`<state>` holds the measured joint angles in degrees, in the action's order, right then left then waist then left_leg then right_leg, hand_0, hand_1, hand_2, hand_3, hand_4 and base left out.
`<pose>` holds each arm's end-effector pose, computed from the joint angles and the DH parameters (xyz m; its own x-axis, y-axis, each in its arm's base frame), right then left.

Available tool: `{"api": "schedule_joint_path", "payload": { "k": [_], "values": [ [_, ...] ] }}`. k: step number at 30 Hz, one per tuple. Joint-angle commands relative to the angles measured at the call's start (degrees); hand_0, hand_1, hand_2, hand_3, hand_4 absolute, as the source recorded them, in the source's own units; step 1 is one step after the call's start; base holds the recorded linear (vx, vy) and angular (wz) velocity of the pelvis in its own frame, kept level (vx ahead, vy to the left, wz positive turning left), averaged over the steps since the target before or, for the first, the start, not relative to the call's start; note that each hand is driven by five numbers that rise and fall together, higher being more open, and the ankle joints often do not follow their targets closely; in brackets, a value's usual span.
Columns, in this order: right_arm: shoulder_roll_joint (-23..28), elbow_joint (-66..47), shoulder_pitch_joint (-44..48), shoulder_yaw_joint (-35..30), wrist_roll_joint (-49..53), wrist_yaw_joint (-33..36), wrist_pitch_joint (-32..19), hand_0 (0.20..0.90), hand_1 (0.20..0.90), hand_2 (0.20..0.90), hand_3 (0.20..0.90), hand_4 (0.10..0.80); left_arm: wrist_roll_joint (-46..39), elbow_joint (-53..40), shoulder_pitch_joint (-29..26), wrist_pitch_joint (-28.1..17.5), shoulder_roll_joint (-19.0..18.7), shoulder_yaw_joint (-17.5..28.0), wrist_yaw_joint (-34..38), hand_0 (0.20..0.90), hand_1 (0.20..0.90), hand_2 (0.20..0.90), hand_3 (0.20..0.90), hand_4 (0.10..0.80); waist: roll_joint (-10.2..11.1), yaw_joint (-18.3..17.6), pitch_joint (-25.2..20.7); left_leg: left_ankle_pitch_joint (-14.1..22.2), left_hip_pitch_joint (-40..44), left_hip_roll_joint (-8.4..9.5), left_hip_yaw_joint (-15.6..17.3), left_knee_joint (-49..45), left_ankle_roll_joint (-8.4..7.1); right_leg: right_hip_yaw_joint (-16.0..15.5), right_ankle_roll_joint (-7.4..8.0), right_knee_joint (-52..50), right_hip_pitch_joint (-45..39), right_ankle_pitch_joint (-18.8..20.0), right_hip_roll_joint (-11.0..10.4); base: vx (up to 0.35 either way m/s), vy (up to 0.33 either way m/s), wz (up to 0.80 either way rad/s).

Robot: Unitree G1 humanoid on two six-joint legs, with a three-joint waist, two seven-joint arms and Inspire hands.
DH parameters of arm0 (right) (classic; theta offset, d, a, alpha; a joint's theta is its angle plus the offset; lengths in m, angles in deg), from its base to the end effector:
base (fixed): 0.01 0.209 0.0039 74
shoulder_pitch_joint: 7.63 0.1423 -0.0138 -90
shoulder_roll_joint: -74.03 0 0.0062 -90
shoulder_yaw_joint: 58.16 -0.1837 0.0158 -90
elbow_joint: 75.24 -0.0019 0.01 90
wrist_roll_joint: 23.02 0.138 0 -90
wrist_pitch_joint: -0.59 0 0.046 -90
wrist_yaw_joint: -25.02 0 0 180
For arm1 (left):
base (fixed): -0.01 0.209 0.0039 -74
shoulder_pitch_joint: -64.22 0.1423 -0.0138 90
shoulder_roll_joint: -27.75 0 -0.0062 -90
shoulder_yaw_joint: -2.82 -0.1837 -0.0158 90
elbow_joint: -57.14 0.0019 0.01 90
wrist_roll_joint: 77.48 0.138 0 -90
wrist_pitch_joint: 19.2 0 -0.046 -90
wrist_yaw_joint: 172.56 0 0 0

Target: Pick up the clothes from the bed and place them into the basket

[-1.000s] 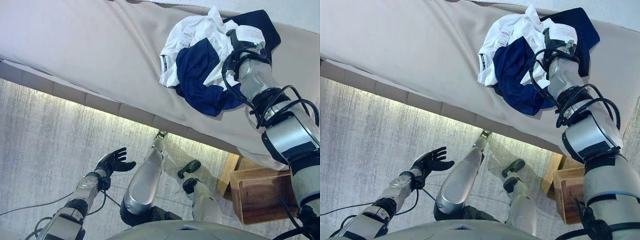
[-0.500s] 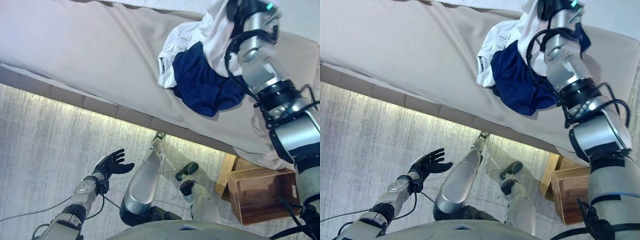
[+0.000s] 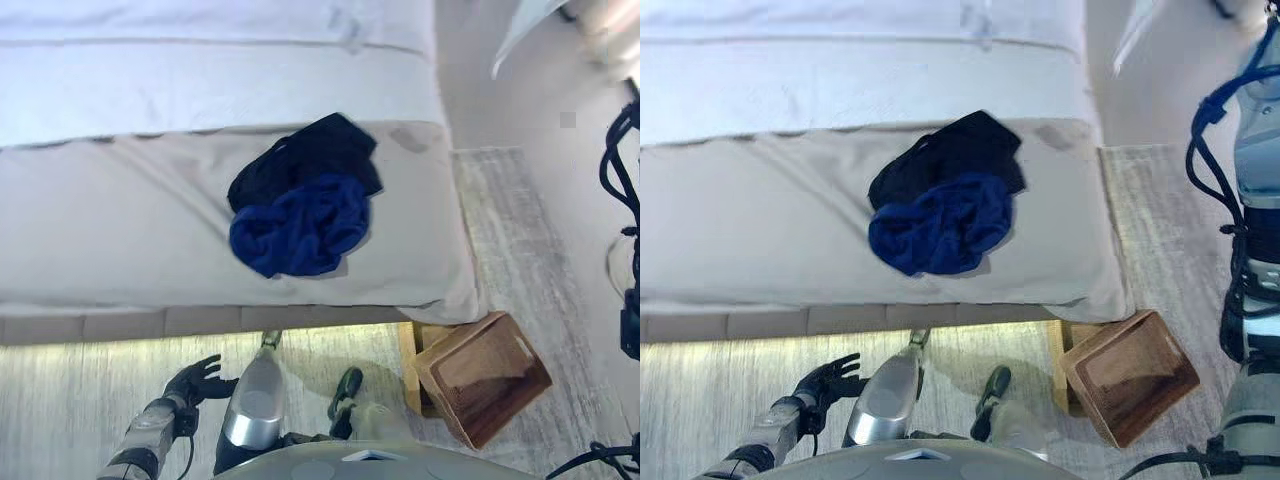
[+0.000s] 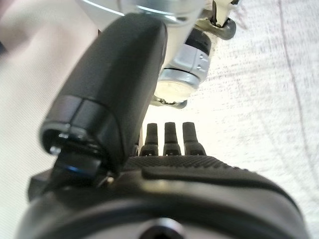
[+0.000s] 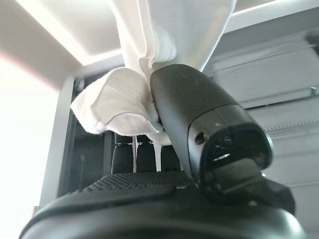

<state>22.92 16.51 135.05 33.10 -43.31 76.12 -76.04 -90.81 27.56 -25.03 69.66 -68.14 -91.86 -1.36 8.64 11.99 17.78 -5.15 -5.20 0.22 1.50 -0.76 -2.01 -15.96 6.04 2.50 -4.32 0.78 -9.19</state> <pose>0.2607 -0.2539 0.3371 -0.0709 -0.2703 0.9602 0.9690 0.2097 0.1306 0.0978 0.2710 -0.0893 0.5104 0.1381 -0.8488 -0.0429 0.9899 0.1353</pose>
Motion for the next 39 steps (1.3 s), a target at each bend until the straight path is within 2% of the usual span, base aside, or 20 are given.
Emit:
{"api": "schedule_joint_path", "payload": {
  "k": [1, 3, 7, 10, 11, 16, 17, 22, 25, 29, 31, 34, 39],
  "values": [
    [9.07, -1.38, -1.62, -1.68, 0.17, 5.78, -1.18, 0.300, 0.300, 0.300, 0.200, 0.100, 2.71, 3.10, 3.16, 1.00, 2.07, -3.26, -0.63, 0.900, 0.900, 0.900, 0.900, 0.800, -3.83, -3.11, -12.92, 8.13, 7.62, 1.51, -1.37, 5.36, 3.86, 0.95, -0.80, -2.33, 0.51, -3.66, 4.99, -0.079, -0.046, -0.42],
    [11.57, -1.06, -2.89, -3.46, 1.96, 6.70, -1.12, 0.300, 0.300, 0.300, 0.200, 0.100, 2.79, 3.32, 2.62, 1.79, 2.12, -3.43, -0.85, 0.900, 0.900, 0.900, 0.900, 0.800, -4.02, -4.74, -13.76, 8.57, 8.63, 1.35, -0.08, 5.70, 3.74, 2.05, -0.78, -1.82, 0.10, -3.49, 5.32, -0.096, -0.042, -0.35],
    [15.50, 0.31, -7.33, -7.32, 5.47, 4.35, -0.77, 0.300, 0.300, 0.300, 0.200, 0.100, 4.30, 3.14, 1.51, 3.74, 1.92, -3.93, -1.98, 0.900, 0.900, 0.900, 0.900, 0.800, -4.50, -7.74, -15.22, 9.09, 9.72, 1.20, 1.74, 5.76, 3.46, 4.24, -0.68, -1.55, -0.01, -3.23, 5.75, -0.063, -0.058, -0.37],
    [15.99, 1.95, -12.28, -10.06, 9.34, -2.63, -0.34, 0.300, 0.300, 0.300, 0.200, 0.100, 5.12, 2.86, 0.63, 4.58, 1.55, -4.53, -2.83, 0.900, 0.900, 0.900, 0.900, 0.800, -4.79, -9.61, -15.61, 9.39, 10.40, 0.92, 2.94, 5.76, 3.18, 5.90, -0.78, -1.47, 0.02, -3.11, 6.12, -0.053, -0.077, -0.35],
    [15.01, 2.90, -15.96, -11.46, 9.65, -8.19, 0.99, 0.300, 0.300, 0.300, 0.200, 0.100, 5.46, 2.33, 0.00, 5.32, 1.45, -4.73, -3.08, 0.900, 0.900, 0.900, 0.900, 0.800, -5.08, -10.72, -15.58, 9.41, 10.61, 0.74, 3.44, 5.76, 3.05, 6.95, -0.85, -1.53, 0.10, -3.10, 6.25, -0.079, -0.106, -0.34],
    [9.27, 4.99, -23.81, -13.18, 17.91, -20.20, -0.78, 0.300, 0.300, 0.300, 0.200, 0.100, 5.30, 2.36, -1.42, 5.65, 1.04, -5.62, -2.95, 0.900, 0.900, 0.900, 0.900, 0.800, -5.82, -12.97, -14.76, 9.56, 11.45, 0.06, 6.10, 5.76, 2.93, 8.01, -1.10, -2.19, 0.49, -3.20, 6.18, -0.063, -0.107, -0.33],
    [6.20, 7.06, -25.72, -12.35, 21.71, -25.09, -1.07, 0.300, 0.300, 0.300, 0.200, 0.100, 4.54, 2.54, -2.03, 5.72, 0.90, -5.93, -2.65, 0.900, 0.900, 0.900, 0.900, 0.800, -6.18, -13.80, -14.24, 9.54, 11.78, -0.23, 7.22, 5.76, 2.87, 8.15, -1.28, -2.34, 0.54, -3.21, 6.13, -0.059, -0.145, -0.37],
    [0.95, 18.52, -27.31, -9.43, 26.44, -33.15, -0.64, 0.300, 0.300, 0.300, 0.200, 0.100, 3.09, 2.63, -2.56, 4.85, 0.54, -7.66, -2.52, 0.900, 0.900, 0.900, 0.900, 0.800, -7.20, -14.72, -12.55, 9.46, 12.60, -0.65, 8.98, 5.76, 2.78, 7.86, -1.68, -2.39, 0.38, -3.01, 6.20, -0.028, -0.191, -0.27],
    [0.32, 24.59, -25.37, -6.97, 26.25, -32.71, 0.90, 0.300, 0.300, 0.300, 0.200, 0.100, 1.81, 2.01, -3.44, 4.17, 0.34, -9.22, -2.53, 0.900, 0.900, 0.900, 0.900, 0.800, -8.32, -14.56, -10.88, 8.56, 11.76, -0.83, 9.03, 5.70, 2.49, 7.30, -2.06, -3.65, 1.89, -3.24, 6.05, -0.109, -0.190, -0.08],
    [0.83, 33.09, -16.59, -2.08, 27.34, -30.02, 2.66, 0.300, 0.300, 0.300, 0.200, 0.100, -3.07, 0.37, -8.26, 2.52, 0.45, -11.94, -1.82, 0.900, 0.900, 0.900, 0.900, 0.800, -10.67, -14.53, -5.54, 6.90, 6.50, -0.86, 8.02, 4.39, 1.84, 7.34, -2.80, -6.44, 7.92, -3.19, 5.40, -0.315, -0.109, -0.07],
    [1.09, 35.91, -10.97, 1.24, 28.37, -27.59, 3.45, 0.300, 0.300, 0.300, 0.200, 0.100, -6.84, -1.47, -11.40, 1.42, 1.18, -13.17, -0.66, 0.900, 0.900, 0.900, 0.900, 0.800, -12.99, -14.86, -1.35, 5.95, 2.49, -0.61, 7.56, 3.12, 1.45, 7.70, -3.31, -7.91, 11.86, -3.27, 5.11, -0.368, -0.039, -0.11],
    [1.26, 37.53, -6.97, 4.14, 28.80, -26.57, 4.68, 0.300, 0.300, 0.300, 0.200, 0.100, -10.03, -3.35, -13.59, -0.18, 1.98, -13.27, 0.50, 0.900, 0.900, 0.900, 0.900, 0.800, -15.41, -15.18, 2.26, 4.79, -1.65, -0.56, 7.66, 1.46, 0.86, 7.79, -3.92, -9.06, 15.60, -2.95, 4.76, -0.250, -0.063, -0.12],
    [1.71, 39.37, -3.15, 7.24, 28.16, -24.72, 4.24, 0.300, 0.300, 0.300, 0.200, 0.100, -14.02, -6.53, -14.28, -2.10, 1.61, -12.81, 0.26, 0.900, 0.900, 0.900, 0.900, 0.800, -18.86, -15.71, 5.91, 4.09, -6.28, -0.71, 7.85, -1.03, 0.02, 7.31, -4.73, -12.45, 20.99, -4.04, 3.86, -0.094, -0.035, -0.18]
  ]
}}
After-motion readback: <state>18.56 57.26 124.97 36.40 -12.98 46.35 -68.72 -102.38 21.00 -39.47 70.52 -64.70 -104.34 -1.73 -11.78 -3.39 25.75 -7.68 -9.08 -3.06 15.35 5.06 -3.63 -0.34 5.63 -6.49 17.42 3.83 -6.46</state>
